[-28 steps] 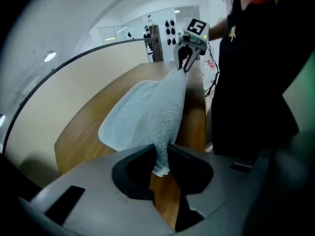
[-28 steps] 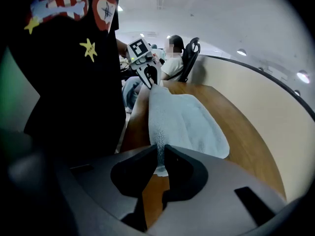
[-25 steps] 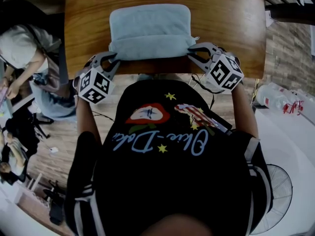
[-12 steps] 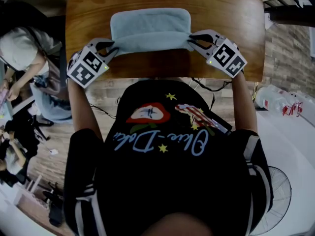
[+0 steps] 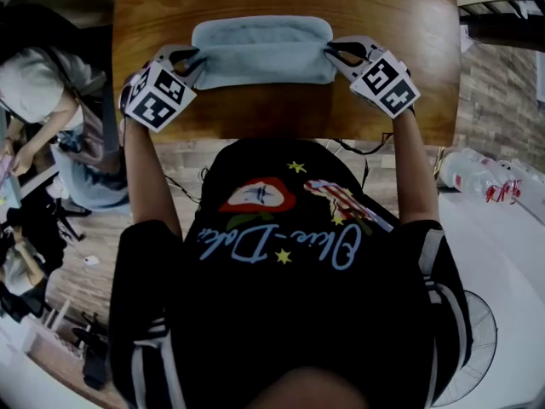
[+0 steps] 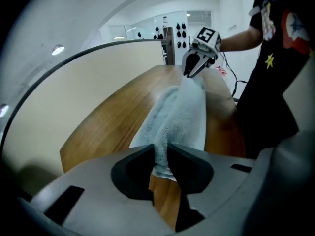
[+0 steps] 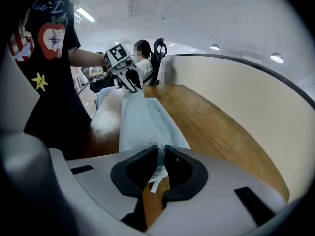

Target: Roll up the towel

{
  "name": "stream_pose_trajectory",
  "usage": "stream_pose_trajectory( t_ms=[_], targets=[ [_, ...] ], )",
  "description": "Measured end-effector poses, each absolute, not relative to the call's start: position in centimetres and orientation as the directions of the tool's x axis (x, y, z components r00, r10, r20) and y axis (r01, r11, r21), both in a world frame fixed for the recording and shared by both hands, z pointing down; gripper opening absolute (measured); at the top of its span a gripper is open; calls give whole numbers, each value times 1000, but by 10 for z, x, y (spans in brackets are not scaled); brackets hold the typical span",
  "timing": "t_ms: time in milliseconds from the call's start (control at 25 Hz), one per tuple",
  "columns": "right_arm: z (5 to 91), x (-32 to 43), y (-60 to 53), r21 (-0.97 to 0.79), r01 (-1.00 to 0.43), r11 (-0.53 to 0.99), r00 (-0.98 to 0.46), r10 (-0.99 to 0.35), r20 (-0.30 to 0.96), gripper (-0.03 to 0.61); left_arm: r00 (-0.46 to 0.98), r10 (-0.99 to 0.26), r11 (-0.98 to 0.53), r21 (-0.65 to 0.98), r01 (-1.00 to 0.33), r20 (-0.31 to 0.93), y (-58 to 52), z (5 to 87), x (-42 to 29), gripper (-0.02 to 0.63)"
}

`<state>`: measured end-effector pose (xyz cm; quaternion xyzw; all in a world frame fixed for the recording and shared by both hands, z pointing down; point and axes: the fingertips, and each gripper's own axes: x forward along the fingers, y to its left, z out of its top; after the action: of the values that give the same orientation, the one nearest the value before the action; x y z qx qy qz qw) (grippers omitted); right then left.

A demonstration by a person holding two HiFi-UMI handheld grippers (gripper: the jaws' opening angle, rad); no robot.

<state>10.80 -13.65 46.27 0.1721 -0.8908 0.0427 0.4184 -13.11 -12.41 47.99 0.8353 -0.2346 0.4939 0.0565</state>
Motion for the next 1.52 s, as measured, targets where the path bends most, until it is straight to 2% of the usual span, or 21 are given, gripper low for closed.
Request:
stream_pose_trajectory(
  t_ms=[200, 280, 360, 520, 640, 760, 880, 960, 1080, 1160, 1240, 1320, 1520],
  targets=[
    [476, 115, -152, 153, -391, 908, -524, -356, 774, 48, 361, -474, -814, -243, -528, 803, -146, 488, -129, 94],
    [477, 116, -154, 186, -399, 898, -502, -384, 775, 105, 373, -524, -776, -247, -581, 766, -151, 486, -131, 98],
    [469, 118, -156, 210, -422, 882, -497, -419, 760, 145, 382, -573, -726, -233, -647, 725, -154, 476, -139, 145],
    [439, 133, -153, 301, -446, 843, -498, -513, 699, 160, 372, -660, -654, -255, -712, 653, -155, 446, -149, 158],
    [432, 125, -123, 347, -357, 867, -537, -494, 684, 160, 366, -668, -686, -347, -639, 647, -134, 435, -143, 156],
    [446, 109, -88, 381, -207, 901, -552, -429, 715, 160, 377, -594, -780, -393, -487, 711, -98, 454, -125, 156],
    [470, 98, -68, 390, -81, 917, -526, -372, 765, 161, 352, -538, -825, -393, -406, 765, -78, 482, -113, 156],
    [487, 97, -67, 403, -19, 915, -481, -361, 799, 188, 317, -532, -831, -412, -375, 785, -76, 496, -111, 156],
    [503, 97, -74, 425, 19, 905, -423, -378, 823, 189, 271, -534, -836, -453, -310, 801, -79, 511, -108, 155],
    [507, 98, -79, 423, 8, 906, -408, -383, 829, 189, 264, -533, -840, -464, -282, 804, -83, 512, -105, 118],
    [506, 98, -81, 409, -8, 913, -412, -375, 830, 158, 269, -524, -846, -459, -271, 808, -83, 510, -102, 74],
    [501, 99, -83, 382, -36, 924, -433, -359, 827, 65, 283, -512, -854, -445, -269, 811, -82, 505, -102, 55],
    [484, 101, -74, 276, -115, 954, -498, -296, 815, 29, 340, -472, -875, -383, -297, 814, -71, 492, -108, 43]
  ],
)
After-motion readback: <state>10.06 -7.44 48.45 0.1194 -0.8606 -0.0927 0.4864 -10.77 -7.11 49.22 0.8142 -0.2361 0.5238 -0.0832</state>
